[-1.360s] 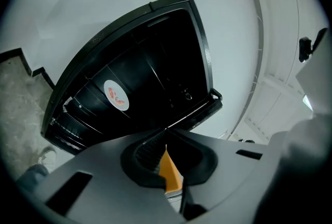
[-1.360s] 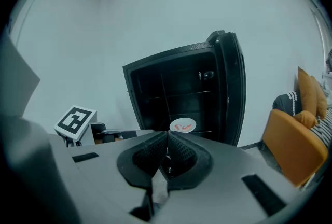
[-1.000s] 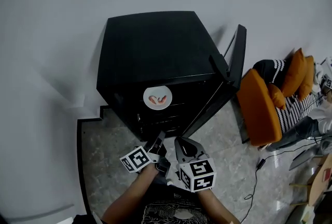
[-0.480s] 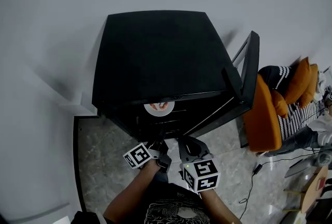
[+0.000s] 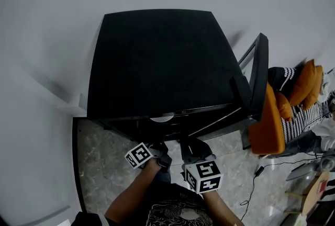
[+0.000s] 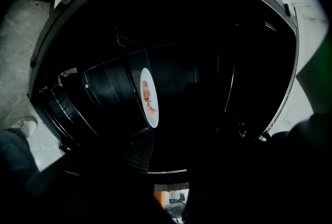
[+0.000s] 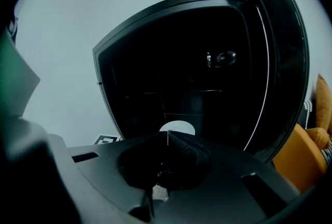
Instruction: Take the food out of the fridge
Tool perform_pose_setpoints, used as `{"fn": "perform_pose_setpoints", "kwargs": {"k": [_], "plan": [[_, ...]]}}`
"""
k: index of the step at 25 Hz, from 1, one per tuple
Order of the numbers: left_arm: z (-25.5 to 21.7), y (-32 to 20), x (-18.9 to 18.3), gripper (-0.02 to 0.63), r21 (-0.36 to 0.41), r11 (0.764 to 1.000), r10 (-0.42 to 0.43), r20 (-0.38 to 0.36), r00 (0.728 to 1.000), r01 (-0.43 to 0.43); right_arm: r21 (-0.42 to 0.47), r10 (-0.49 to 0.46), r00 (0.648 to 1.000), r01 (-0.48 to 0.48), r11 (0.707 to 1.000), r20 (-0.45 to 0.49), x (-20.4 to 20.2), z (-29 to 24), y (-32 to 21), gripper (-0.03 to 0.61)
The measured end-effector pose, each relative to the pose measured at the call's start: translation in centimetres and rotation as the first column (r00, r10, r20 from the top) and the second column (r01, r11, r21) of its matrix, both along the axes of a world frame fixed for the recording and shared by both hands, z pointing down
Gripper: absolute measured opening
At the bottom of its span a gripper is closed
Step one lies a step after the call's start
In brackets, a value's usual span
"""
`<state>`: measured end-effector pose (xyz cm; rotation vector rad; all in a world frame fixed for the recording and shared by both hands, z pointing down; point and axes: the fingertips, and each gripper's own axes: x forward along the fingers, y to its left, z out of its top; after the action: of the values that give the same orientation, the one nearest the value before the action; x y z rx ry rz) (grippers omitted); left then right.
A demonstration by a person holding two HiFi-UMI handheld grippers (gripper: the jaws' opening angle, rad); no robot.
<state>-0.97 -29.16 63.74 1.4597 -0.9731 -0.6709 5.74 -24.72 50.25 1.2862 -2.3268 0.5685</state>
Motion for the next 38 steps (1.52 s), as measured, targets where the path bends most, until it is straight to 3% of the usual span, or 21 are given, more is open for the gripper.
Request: {"fn": "perform_pose_setpoints", "kwargs": {"k": [16,29,32,38], "plan": [[3.2,-4.1,-0.8,0.120,-0.101,0.993,-0.063,-0.071,0.996,0.055,-0.015,0.030,1.000,-0.030,0.999,-0.005,-0.3,0.9,-3.1,0.021],[4.4,-5.2,-0.3,0.117,-0.141,0.989,-0.051,-0.122,0.991,0.033,-0.031,0.049,0.999,-0.050,0.998,-0.012,0.1,1.6,-3.9,0.021],[4.7,-5.2,-0.3,0.074,-0.170,0.985,-0.060,-0.143,0.988,0.035,-0.032,0.054,0.998,-0.054,0.998,-0.013,0.2,1.7,-4.0,0.021],[4.4,-5.0,-0.3,0.051,-0.189,0.981,-0.071,-0.171,0.983,0.038,-0.030,0.055,0.998,-0.055,0.998,-0.014,0.2,1.4,-3.9,0.021]]}}
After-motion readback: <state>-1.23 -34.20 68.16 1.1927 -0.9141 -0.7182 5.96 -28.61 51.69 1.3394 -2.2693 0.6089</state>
